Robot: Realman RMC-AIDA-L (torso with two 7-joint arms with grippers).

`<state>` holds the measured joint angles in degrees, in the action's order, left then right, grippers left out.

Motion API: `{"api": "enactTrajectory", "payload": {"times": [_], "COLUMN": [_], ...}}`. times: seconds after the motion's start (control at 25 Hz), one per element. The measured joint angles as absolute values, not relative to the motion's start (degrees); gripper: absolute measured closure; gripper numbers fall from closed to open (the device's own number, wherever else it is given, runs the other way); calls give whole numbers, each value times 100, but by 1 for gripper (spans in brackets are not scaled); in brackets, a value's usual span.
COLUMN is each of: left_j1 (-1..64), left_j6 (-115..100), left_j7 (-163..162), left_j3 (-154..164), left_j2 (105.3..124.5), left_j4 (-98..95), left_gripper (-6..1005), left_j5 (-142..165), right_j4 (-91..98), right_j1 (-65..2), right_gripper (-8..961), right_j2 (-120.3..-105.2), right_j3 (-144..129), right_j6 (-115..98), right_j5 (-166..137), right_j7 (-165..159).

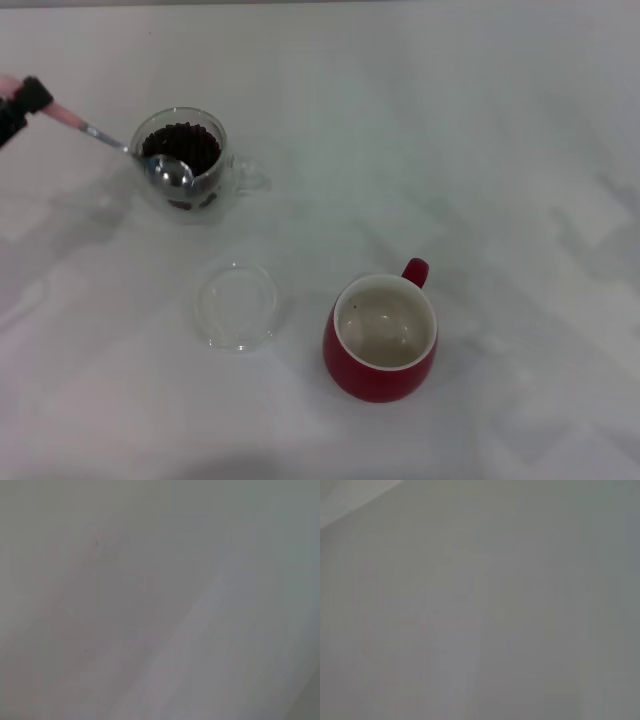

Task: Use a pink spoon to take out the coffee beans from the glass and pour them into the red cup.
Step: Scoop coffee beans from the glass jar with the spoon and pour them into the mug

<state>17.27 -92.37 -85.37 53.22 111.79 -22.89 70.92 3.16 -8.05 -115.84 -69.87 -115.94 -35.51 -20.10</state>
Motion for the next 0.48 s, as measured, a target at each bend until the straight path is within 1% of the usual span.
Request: {"api": "enactTrajectory", "payload": {"times": [0.12,0.48], "left_j1": [1787,1808], "left_j6": [-9133,-8431], "left_j7": [-8859,-9382], "left_j3": [5299,5284], "left_j2": [11110,11057], "left_j4": [-2472,-2944], "left_gripper": [866,865], "left_j5": [7150,7456], "right_j4": [316,316], "right_j1": [-807,-820], "right_gripper": [181,180], "right_j2": [-11583,-11549], "right_j3": [-6993,-6992], "right_j6": [-11661,-11674], "right_j5": [-3551,-3543], "right_j7": [-2009,-2086]}}
